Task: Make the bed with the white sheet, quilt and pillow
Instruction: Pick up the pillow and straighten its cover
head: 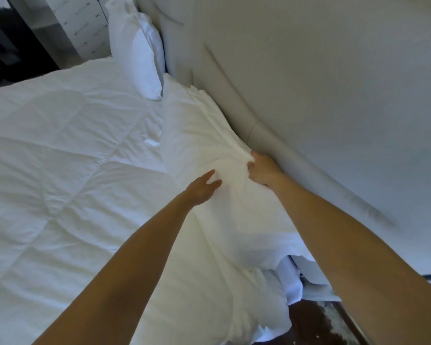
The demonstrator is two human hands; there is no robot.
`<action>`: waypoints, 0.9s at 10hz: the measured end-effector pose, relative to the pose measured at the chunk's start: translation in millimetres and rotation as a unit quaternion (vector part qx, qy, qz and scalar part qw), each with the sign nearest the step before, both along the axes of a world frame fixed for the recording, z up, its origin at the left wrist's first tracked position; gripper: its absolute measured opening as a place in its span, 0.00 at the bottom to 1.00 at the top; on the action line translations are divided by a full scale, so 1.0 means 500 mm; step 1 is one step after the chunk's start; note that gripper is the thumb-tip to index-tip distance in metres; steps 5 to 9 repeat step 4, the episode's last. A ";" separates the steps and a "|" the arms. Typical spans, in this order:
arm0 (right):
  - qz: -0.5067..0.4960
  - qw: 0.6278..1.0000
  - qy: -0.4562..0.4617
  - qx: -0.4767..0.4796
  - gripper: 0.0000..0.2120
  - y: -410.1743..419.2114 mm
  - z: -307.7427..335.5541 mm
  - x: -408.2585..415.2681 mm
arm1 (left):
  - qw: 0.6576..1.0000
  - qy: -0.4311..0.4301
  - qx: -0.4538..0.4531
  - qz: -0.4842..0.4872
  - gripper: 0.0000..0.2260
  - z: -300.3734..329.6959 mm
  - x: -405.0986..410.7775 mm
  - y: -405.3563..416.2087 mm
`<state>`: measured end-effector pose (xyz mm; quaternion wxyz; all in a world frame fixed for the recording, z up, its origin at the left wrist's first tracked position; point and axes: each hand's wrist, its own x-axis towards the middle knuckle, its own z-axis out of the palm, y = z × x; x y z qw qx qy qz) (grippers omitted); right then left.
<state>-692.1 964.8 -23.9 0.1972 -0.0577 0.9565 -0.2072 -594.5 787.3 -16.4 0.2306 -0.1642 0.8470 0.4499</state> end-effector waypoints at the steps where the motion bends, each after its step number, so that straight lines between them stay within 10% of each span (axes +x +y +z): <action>1: -0.019 0.999 0.019 -0.038 0.25 0.013 0.029 0.048 | 1.000 0.010 -0.021 -0.007 0.26 0.032 0.034 -0.015; 4: -0.091 0.993 0.021 -0.067 0.24 0.090 0.139 0.353 | 0.990 0.100 -0.068 -0.069 0.23 0.176 0.240 -0.051; 9: -0.091 0.993 0.021 -0.067 0.24 0.090 0.139 0.353 | 0.990 0.100 -0.068 -0.069 0.23 0.176 0.240 -0.051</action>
